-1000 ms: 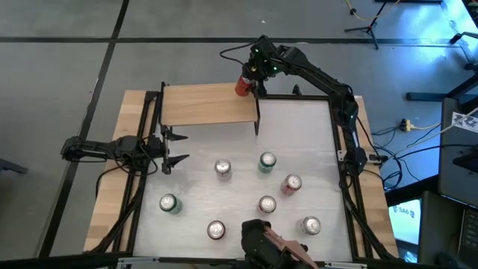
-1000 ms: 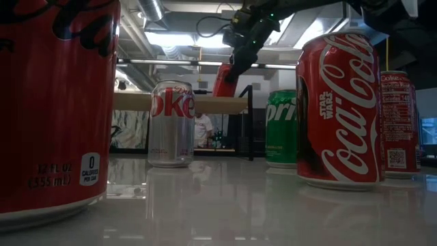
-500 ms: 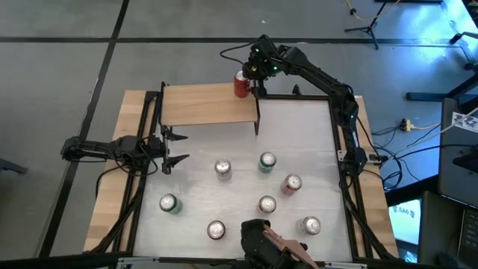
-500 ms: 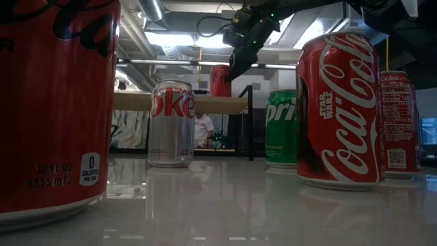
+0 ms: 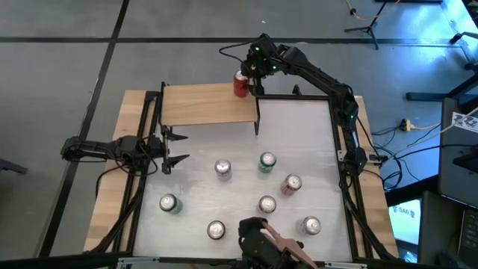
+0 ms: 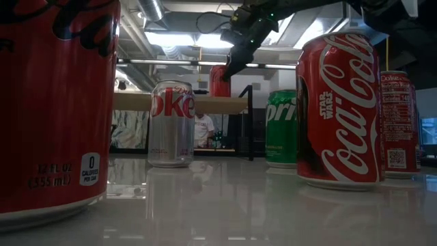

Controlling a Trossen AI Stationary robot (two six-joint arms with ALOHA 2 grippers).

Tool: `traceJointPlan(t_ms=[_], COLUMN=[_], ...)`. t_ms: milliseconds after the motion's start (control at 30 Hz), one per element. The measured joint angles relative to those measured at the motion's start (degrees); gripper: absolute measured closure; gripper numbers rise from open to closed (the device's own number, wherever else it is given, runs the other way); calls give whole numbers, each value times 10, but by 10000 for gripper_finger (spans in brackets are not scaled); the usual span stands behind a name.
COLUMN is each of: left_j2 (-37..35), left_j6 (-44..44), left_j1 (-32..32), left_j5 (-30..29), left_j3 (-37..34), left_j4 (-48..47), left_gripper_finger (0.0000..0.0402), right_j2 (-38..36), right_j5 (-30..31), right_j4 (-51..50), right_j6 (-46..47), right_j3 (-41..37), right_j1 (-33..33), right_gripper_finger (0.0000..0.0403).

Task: Place canned beverage on shelf
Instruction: Put the top red black soda can on the shelf

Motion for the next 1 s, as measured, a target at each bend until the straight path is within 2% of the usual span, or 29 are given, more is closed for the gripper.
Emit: traceJointPlan(t_ms=[100,300,600,800,1000], left_j2=[0,0,0,0,0], left_j6=[0,0,0,0,0], left_j1=[0,0,0,0,0], left_j5=[0,0,0,0,0], left_j3=[0,0,0,0,0], left_j4=[0,0,0,0,0], left_gripper_finger=[72,72,72,72,72], right_j2=[0,-4,-26,-45,-61], right_j5=[3,54,57,71,52], right_j4=[0,-5,-37,-23,12], right_j6=[1,2,2,17,80], right_j3=[0,0,0,0,0], right_j1=[0,0,0,1,-1], right_gripper_finger=[15,15,15,15,15])
